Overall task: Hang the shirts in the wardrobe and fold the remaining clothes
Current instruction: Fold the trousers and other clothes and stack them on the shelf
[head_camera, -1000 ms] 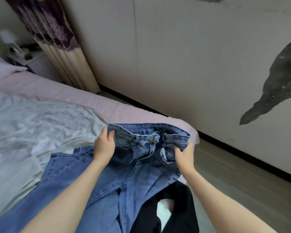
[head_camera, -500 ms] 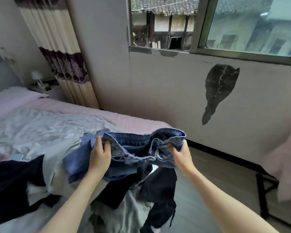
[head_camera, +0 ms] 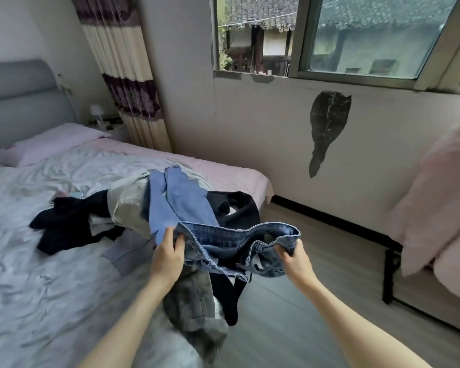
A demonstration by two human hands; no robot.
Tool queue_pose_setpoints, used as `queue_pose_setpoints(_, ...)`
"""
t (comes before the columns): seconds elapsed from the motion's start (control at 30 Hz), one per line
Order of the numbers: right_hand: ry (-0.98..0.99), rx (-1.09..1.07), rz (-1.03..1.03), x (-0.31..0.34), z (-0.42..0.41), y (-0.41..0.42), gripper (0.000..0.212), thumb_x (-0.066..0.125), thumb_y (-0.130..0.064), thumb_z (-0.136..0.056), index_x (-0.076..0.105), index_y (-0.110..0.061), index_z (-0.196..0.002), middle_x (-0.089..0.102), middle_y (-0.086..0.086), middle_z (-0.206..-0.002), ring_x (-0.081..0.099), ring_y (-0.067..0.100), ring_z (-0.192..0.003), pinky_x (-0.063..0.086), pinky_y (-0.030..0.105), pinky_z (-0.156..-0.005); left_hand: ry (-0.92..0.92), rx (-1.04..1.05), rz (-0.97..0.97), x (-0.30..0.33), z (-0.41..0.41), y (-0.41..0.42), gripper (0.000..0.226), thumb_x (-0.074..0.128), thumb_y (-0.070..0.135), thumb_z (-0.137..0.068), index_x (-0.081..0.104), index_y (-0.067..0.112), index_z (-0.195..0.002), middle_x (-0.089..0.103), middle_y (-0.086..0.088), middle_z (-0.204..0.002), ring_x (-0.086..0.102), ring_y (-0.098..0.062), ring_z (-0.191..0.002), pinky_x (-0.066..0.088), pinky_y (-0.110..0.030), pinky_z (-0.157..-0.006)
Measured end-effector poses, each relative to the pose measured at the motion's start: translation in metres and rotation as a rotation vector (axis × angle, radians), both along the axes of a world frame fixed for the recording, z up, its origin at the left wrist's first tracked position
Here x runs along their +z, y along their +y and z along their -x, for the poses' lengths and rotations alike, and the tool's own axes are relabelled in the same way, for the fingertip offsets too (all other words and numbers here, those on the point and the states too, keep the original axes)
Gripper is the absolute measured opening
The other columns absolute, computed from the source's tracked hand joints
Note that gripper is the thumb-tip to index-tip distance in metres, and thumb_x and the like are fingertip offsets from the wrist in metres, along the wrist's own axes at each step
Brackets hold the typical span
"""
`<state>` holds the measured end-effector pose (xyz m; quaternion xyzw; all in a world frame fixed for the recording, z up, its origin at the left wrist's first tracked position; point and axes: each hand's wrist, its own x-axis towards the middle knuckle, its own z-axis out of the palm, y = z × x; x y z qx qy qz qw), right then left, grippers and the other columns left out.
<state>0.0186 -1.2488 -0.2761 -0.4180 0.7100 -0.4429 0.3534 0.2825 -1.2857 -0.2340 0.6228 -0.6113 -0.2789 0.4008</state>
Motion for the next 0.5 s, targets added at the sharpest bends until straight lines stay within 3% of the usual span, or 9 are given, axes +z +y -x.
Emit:
queue_pose_setpoints(0.17,-0.004,-0.165,0.086,0.018,0.043,0.121,0.015,0.056,-0.018,-0.092,0.043,-0.014,-0.098,0.055,-0.002,-0.092,0.050,0.018,-0.084,0.032,0.024,-0.067,0.035,-0.119,-0.022,0.015,0.054,0.111,0.010,0.040,0.011,-0.098,0.046,0.008,-0.090,0.054,-0.014,-0.076,0.050,-0.030,-0.069,0.028,-0.032,-0.055)
queue_pose_setpoints(0.23,0.025,-0.284,0.106,0.041,0.070,0.162,0.019,0.058,-0.020,-0.092,0.044,-0.012,-0.101,0.056,0.002,-0.094,0.051,0.022,-0.085,0.034,0.028,-0.070,0.094,-0.216,-0.016,0.029,0.082,0.144,0.011,0.041,0.011,-0.098,0.051,0.006,-0.098,0.060,-0.013,-0.086,0.053,-0.026,-0.077,0.034,-0.028,-0.062)
queue_pose_setpoints(0.37,0.101,-0.485,0.099,0.072,0.119,0.231,0.032,0.058,-0.025,-0.091,0.044,-0.007,-0.112,0.061,0.015,-0.105,0.056,0.033,-0.098,0.040,0.037,-0.078,0.133,-0.436,-0.001,0.049,0.136,0.191,0.015,0.042,0.009,-0.098,0.055,0.005,-0.104,0.064,-0.014,-0.095,0.058,-0.027,-0.092,0.043,-0.040,-0.084)
queue_pose_setpoints(0.5,0.169,-0.680,0.050,0.081,0.148,0.302,0.035,0.055,-0.024,-0.091,0.042,-0.006,-0.118,0.061,0.022,-0.112,0.055,0.039,-0.104,0.039,0.040,-0.082,0.157,-0.607,-0.055,0.054,0.179,0.222,0.019,0.041,0.004,-0.097,0.055,0.015,-0.091,0.059,-0.004,-0.084,0.054,-0.021,-0.084,0.042,-0.036,-0.083)
